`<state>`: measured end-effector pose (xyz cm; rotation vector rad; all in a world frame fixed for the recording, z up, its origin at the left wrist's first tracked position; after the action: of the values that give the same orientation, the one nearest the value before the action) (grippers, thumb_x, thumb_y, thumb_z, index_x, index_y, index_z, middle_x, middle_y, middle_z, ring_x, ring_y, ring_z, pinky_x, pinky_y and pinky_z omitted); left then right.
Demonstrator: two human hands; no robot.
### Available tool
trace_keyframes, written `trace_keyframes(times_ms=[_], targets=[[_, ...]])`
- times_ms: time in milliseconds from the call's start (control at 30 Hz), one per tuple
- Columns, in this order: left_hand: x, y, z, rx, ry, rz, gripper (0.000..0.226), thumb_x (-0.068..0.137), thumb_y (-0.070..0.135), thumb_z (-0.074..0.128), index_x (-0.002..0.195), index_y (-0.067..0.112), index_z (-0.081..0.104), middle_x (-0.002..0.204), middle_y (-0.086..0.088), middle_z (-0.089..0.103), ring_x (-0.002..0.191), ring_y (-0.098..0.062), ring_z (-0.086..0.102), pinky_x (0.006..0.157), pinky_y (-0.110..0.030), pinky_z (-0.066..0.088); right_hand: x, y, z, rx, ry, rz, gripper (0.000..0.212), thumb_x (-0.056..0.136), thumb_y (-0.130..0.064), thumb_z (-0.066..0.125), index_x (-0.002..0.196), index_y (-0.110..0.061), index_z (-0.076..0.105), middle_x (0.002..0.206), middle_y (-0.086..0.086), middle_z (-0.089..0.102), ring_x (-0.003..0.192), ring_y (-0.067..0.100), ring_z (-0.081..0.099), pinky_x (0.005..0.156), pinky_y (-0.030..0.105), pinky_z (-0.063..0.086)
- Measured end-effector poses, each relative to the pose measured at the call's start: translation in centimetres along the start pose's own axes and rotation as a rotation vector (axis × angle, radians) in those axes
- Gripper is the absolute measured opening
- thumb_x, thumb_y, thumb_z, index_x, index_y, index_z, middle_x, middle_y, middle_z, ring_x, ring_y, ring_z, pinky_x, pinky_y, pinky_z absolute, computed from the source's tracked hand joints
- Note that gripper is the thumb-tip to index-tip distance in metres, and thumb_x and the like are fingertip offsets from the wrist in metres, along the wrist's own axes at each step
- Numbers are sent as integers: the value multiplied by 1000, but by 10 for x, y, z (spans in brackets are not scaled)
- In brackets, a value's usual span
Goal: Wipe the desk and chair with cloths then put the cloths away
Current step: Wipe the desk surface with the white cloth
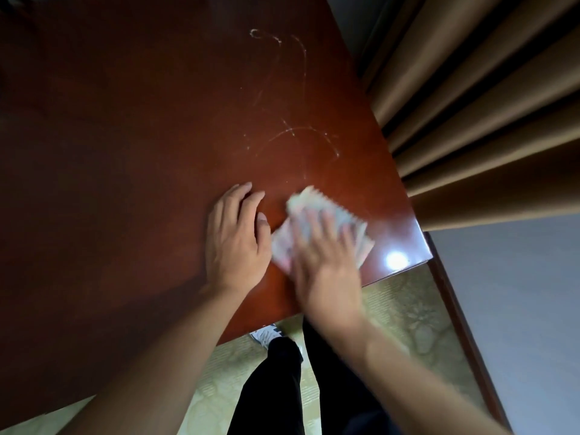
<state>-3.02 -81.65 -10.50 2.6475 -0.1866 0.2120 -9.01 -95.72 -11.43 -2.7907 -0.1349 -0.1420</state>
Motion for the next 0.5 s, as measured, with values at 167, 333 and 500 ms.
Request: trace_keyframes(times_ms=[167, 333, 500], targets=[[1, -1, 0, -36, 1, -34, 33, 92, 11, 51, 122, 3, 62, 132, -12, 58, 127, -28, 50, 111, -37, 35, 7, 22, -8, -22, -54, -189, 45, 99, -25, 45, 141, -12, 53, 148, 11, 48, 139, 34, 41, 115, 52, 24], [0, 1, 1, -47, 10, -44, 30, 94, 11, 51, 121, 3, 62, 131, -11, 59, 127, -26, 49, 111, -36, 34, 80, 108, -34, -57, 38, 117, 42, 103, -25, 44, 142, -10, 51, 149, 18, 45, 141, 39, 35, 115, 56, 26], [1, 0, 0, -76, 21, -34, 29, 95, 12, 49, 119, 3, 63, 130, -12, 60, 125, -28, 51, 110, -39, 37, -17, 22, -14, 21, -82, -179, 46, 98, -23, 46, 141, -9, 52, 149, 13, 46, 141, 38, 37, 115, 57, 24]])
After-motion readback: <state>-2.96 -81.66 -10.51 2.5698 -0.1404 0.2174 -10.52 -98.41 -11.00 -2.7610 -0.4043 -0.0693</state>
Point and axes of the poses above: each hand's wrist, its own x-axis towards the middle knuckle, its own z-axis out of the palm, y = z × x, the point moved 3 cm from there along x, towards the middle knuckle
